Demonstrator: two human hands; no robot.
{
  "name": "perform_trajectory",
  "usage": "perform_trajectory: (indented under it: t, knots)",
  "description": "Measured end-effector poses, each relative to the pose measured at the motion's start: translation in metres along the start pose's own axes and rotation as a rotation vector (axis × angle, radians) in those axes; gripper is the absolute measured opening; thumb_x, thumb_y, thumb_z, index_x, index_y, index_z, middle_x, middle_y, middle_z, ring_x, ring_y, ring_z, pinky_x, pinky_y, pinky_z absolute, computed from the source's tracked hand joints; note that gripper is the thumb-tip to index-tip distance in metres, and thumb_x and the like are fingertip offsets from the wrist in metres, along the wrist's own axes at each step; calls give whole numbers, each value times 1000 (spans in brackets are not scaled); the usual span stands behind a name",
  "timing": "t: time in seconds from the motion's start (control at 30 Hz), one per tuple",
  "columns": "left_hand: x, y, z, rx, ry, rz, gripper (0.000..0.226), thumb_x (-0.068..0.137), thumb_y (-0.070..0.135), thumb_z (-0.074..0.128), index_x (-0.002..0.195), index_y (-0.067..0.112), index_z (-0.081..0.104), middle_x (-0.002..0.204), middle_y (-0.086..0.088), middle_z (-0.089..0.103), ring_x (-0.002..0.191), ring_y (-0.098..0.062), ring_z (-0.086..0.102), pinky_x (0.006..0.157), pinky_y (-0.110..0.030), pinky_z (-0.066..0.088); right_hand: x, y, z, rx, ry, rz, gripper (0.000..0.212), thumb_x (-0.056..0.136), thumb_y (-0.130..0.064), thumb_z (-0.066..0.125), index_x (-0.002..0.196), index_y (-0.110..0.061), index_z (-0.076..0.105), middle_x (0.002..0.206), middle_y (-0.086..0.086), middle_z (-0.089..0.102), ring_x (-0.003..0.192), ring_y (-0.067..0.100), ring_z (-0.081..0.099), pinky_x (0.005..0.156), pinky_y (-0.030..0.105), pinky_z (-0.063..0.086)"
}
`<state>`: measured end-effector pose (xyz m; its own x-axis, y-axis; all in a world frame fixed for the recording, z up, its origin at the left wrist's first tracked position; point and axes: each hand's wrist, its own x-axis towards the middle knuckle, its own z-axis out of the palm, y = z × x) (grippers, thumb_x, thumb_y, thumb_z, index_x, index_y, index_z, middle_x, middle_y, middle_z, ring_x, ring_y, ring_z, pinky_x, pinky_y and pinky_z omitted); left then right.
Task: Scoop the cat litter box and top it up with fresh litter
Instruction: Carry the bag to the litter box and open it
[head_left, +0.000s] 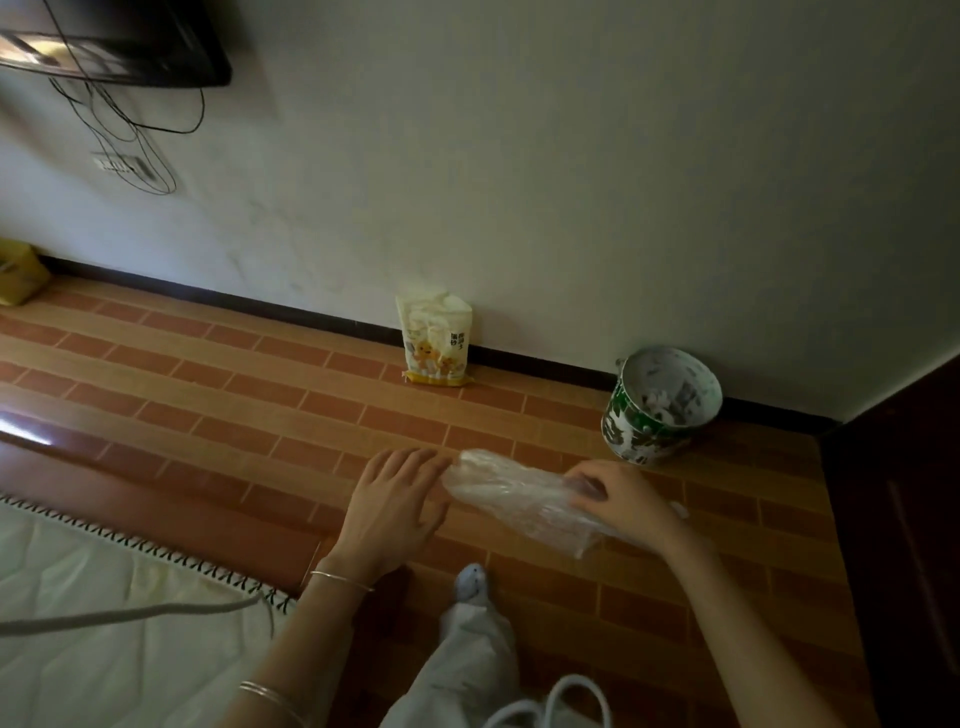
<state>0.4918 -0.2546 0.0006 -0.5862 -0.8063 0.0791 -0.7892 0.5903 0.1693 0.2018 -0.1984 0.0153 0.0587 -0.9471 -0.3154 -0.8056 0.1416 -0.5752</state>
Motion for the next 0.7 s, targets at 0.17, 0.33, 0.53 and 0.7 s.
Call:
perform_trajectory:
  t: [0.17, 0.33, 0.53, 0.7]
  knots:
    - [73, -43, -12, 12, 33, 10, 47, 85, 46, 42, 124, 23, 56, 121, 2, 60, 111, -19, 55, 99, -35, 35, 78, -20, -39, -42, 15, -45, 22, 87, -28, 60, 109, -30, 60, 92, -8, 60, 77, 7, 54, 67, 18, 44]
    - [136, -91, -24, 28, 64, -16, 49, 88, 48, 38, 127, 23, 54, 124, 4, 58, 116, -16, 51, 101, -35, 34, 157, -44, -69, -82, 17, -90, 21, 88, -28, 59, 109, -31, 59, 95, -6, 61, 82, 14, 58, 72, 25, 49]
    - [182, -132, -33, 14, 95, -54, 49, 87, 48, 39, 126, 22, 55, 123, 4, 59, 114, -16, 52, 100, -36, 35, 227, -70, -90, -73, -1, -152, 21, 89, -29, 58, 109, -29, 60, 92, -14, 56, 75, 1, 50, 66, 18, 43]
    - [202, -162, -22, 0, 86, -159, 47, 88, 47, 39, 126, 23, 55, 124, 3, 59, 114, -17, 54, 101, -34, 28, 293, -76, -93, -103, -99, -215, 21, 87, -26, 60, 109, -25, 61, 91, -13, 55, 74, -3, 45, 61, 9, 36]
